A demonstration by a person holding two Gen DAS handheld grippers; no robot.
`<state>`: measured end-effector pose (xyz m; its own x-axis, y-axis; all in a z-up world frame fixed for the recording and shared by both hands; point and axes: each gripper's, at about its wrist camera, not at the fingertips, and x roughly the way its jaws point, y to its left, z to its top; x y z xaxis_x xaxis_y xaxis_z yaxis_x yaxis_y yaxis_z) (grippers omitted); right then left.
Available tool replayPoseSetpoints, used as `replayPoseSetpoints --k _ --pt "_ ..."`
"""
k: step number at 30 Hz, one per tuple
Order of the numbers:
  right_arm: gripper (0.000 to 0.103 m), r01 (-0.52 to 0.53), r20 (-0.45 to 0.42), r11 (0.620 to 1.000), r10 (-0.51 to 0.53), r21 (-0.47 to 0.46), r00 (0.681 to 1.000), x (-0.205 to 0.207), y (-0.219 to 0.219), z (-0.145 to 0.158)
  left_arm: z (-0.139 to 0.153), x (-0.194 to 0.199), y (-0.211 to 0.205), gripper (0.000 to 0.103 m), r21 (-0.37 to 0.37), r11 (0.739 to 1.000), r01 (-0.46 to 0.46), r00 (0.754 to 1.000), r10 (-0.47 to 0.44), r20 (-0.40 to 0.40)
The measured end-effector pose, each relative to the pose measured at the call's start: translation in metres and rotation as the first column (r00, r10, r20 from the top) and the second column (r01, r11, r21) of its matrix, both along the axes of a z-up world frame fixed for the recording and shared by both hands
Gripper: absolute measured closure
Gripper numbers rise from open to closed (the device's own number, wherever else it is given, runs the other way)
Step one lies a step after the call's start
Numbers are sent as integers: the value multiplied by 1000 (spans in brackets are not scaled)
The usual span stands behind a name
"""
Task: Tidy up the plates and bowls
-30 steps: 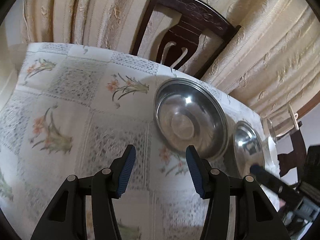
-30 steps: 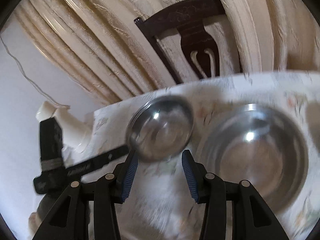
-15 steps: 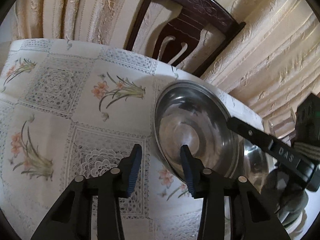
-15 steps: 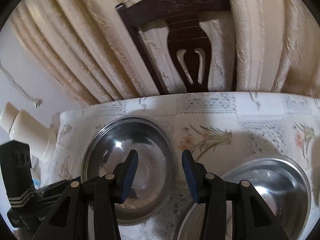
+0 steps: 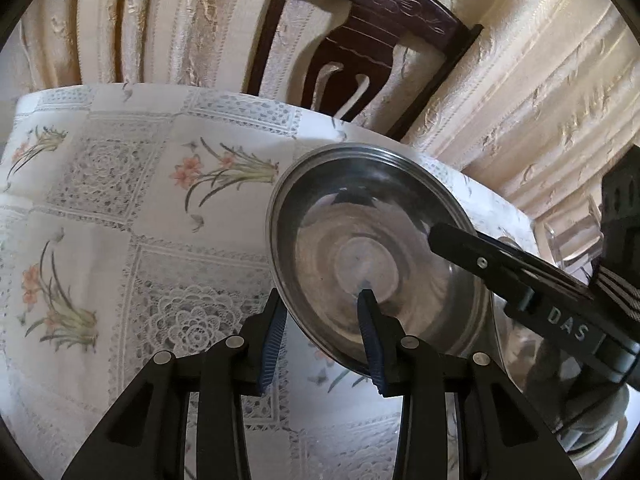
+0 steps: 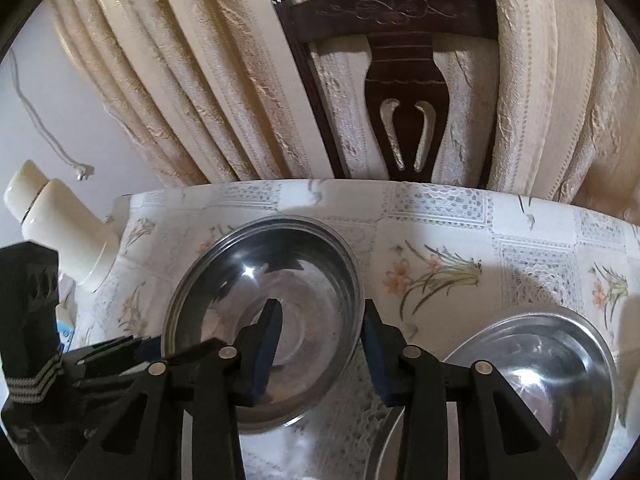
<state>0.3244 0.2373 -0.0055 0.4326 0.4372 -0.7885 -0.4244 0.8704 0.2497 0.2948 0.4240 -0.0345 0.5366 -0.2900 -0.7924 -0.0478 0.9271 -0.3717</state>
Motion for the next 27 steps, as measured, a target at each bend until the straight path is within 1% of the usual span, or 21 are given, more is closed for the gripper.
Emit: replayPoseSetpoints --k 6,9,14,21,27 --pt "62 -7 38 1000 6 30 999 -14 -5 20 18 -10 4 65 25 999 -23 999 22 28" --pt "62 1 48 999 -4 50 999 -21 -15 28 29 -16 0 65 44 999 -19 999 16 50" --pt "62 26 63 997 -31 71 998 -33 -37 40 41 -23 -12 65 48 999 0 998 -4 69" --pt "62 98 74 990 -106 99 992 -48 -83 50 55 -32 -52 65 60 996 63 992 -68 101" --pt "62 160 62 980 -168 116 984 -54 -118 47 61 -29 -89 65 69 990 121 986 -128 106"
